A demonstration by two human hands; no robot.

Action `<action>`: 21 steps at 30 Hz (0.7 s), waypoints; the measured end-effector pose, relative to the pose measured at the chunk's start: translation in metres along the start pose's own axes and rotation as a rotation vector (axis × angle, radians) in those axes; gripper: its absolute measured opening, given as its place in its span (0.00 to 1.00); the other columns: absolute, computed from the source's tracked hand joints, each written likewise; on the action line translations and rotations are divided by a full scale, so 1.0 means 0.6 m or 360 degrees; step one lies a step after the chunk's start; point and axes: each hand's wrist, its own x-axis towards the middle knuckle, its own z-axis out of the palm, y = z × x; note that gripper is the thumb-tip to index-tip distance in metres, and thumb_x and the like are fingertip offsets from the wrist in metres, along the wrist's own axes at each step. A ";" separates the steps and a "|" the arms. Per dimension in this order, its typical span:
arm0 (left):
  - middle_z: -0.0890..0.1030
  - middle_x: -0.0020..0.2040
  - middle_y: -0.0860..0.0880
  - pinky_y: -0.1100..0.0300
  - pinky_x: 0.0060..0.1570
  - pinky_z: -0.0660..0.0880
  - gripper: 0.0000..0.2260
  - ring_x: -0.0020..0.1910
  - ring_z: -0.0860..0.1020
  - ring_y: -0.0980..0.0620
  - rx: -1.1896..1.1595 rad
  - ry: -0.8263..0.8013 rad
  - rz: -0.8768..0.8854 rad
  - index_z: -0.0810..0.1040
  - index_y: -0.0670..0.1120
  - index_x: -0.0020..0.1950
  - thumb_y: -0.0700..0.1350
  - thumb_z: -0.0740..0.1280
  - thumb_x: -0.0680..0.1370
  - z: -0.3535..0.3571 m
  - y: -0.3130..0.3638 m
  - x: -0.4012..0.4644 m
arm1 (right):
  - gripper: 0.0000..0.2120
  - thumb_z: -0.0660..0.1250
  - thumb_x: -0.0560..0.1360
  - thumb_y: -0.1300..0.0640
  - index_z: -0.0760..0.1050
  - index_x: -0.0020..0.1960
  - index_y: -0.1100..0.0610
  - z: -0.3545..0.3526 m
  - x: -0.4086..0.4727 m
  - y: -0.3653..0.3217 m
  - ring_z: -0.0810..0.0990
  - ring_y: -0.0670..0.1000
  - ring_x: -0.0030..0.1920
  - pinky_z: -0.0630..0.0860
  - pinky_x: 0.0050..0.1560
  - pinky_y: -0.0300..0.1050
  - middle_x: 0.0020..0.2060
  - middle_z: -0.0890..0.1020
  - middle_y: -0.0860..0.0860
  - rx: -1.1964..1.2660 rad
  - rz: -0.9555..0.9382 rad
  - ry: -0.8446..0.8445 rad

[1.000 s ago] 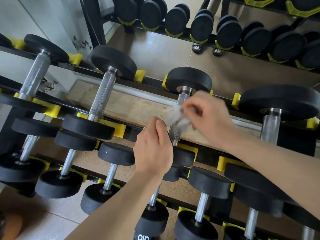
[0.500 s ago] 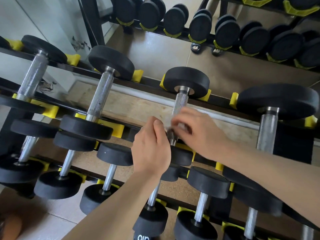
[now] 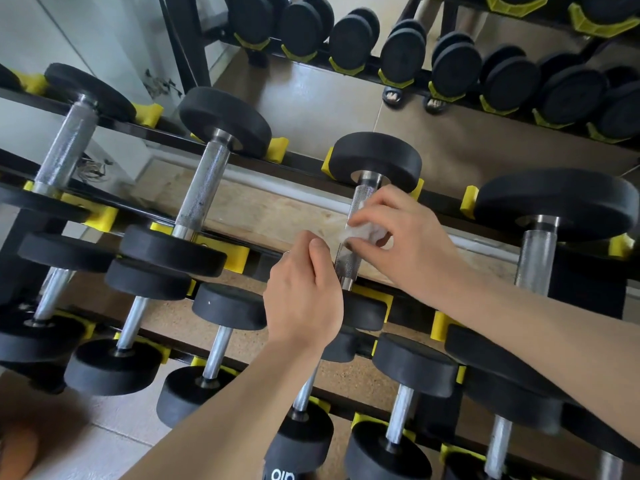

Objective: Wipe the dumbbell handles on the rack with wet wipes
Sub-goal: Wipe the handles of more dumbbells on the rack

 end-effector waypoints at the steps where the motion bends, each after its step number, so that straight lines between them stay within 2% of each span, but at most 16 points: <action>1: 0.78 0.36 0.53 0.44 0.39 0.76 0.15 0.37 0.77 0.53 0.0000 0.0003 0.0000 0.73 0.50 0.44 0.49 0.51 0.85 0.000 0.000 0.000 | 0.13 0.74 0.75 0.53 0.77 0.58 0.52 0.003 -0.003 -0.005 0.76 0.45 0.49 0.71 0.46 0.31 0.52 0.77 0.46 -0.0049 -0.0007 0.0009; 4: 0.78 0.35 0.53 0.45 0.37 0.76 0.15 0.35 0.76 0.53 -0.0007 0.0018 0.0016 0.73 0.50 0.44 0.49 0.51 0.85 0.000 0.000 0.000 | 0.13 0.72 0.76 0.55 0.70 0.56 0.53 0.010 -0.010 -0.012 0.77 0.47 0.44 0.75 0.39 0.37 0.49 0.78 0.47 -0.0071 0.0062 0.0122; 8: 0.78 0.35 0.52 0.45 0.37 0.75 0.15 0.35 0.76 0.53 -0.0016 0.0017 0.0021 0.73 0.50 0.43 0.49 0.51 0.84 0.002 -0.003 -0.001 | 0.04 0.71 0.77 0.60 0.78 0.50 0.60 0.023 -0.015 0.002 0.76 0.48 0.42 0.75 0.41 0.40 0.50 0.76 0.53 -0.0087 -0.0089 0.0242; 11: 0.78 0.35 0.52 0.46 0.37 0.75 0.16 0.35 0.76 0.54 -0.0019 0.0025 0.0029 0.73 0.50 0.43 0.51 0.50 0.84 0.002 -0.002 0.000 | 0.03 0.71 0.77 0.61 0.80 0.47 0.61 0.028 -0.014 0.010 0.76 0.49 0.41 0.76 0.40 0.45 0.48 0.76 0.53 -0.0078 -0.0098 0.0252; 13: 0.78 0.35 0.53 0.46 0.37 0.75 0.15 0.36 0.76 0.53 -0.0024 0.0018 0.0017 0.73 0.50 0.43 0.51 0.50 0.83 0.002 -0.003 0.000 | 0.02 0.71 0.77 0.61 0.81 0.47 0.60 0.025 -0.017 0.009 0.75 0.46 0.40 0.75 0.41 0.43 0.46 0.77 0.51 -0.0022 -0.0100 0.0174; 17: 0.76 0.34 0.52 0.45 0.39 0.75 0.15 0.37 0.75 0.52 -0.0028 0.0017 -0.0006 0.72 0.49 0.42 0.50 0.50 0.82 0.000 -0.001 0.000 | 0.03 0.70 0.76 0.60 0.83 0.47 0.58 0.007 -0.021 0.000 0.76 0.45 0.41 0.74 0.42 0.40 0.45 0.78 0.50 0.0070 -0.0308 -0.0281; 18: 0.77 0.34 0.52 0.44 0.39 0.75 0.15 0.37 0.75 0.52 -0.0032 0.0016 -0.0008 0.72 0.49 0.42 0.50 0.50 0.82 0.000 -0.001 0.000 | 0.03 0.71 0.76 0.60 0.83 0.47 0.58 0.001 -0.011 0.005 0.76 0.46 0.41 0.74 0.43 0.41 0.44 0.78 0.50 0.0070 -0.0311 -0.0226; 21: 0.78 0.36 0.52 0.44 0.39 0.76 0.15 0.37 0.77 0.53 -0.0049 0.0016 0.0000 0.73 0.49 0.43 0.49 0.50 0.82 0.002 -0.004 0.001 | 0.02 0.72 0.76 0.60 0.83 0.46 0.58 -0.009 0.026 0.023 0.75 0.45 0.40 0.76 0.43 0.42 0.43 0.77 0.50 0.0072 -0.0080 0.0195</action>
